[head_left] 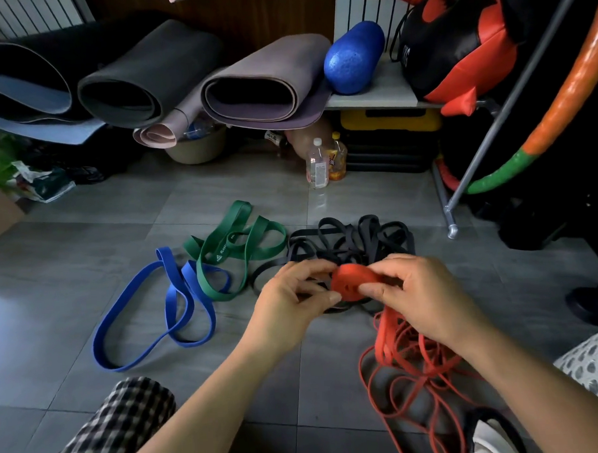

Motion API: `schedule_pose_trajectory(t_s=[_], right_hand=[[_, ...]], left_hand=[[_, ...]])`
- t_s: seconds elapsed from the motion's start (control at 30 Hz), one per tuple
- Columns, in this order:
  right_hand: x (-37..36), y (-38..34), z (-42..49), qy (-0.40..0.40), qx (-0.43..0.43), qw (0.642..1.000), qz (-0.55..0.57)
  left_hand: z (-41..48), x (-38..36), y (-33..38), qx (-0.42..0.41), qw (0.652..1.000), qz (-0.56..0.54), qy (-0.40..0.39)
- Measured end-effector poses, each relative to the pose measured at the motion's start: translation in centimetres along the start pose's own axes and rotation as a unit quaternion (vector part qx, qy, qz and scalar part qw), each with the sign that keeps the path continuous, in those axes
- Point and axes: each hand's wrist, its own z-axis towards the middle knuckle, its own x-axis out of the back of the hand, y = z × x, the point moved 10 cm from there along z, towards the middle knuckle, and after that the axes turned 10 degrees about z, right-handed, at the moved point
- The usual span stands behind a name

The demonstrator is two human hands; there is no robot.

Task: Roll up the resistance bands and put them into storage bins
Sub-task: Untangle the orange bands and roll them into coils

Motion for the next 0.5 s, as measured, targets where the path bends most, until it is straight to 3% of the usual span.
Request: schedule_pose_trajectory(t_s=[0.07,0.13,0.2,0.3,0.5], right_hand=[[-0.8,-1.1,-0.3,-0.020,0.048,0.995,-0.089],[-1.2,-1.7,-0.6,-0.023,0.065,0.995,-0.065],[-0.9,-1.3,-0.4,-0.010,0.033,0.998,0.047],[-0.5,-0.2,-0.1,-0.005,-0.030,0.974,0.223],[-0.6,0.2,0.0,0.018,-0.047,0.947,0.318]], left_hand=[[-0.2,0.0,1.5,-0.078,0.991,0.111,0.005],[-0.3,0.1,2.1,-0.106,0.985,0.138,0.016],[-0.2,0.3,1.4,-0.055,0.998,0.028,0.009],[-0.2,-0.1,0.7,0.010,0.988,-0.156,-0.010],[-0.2,0.2,0.2,0.034,0.958,-0.283,0.020]])
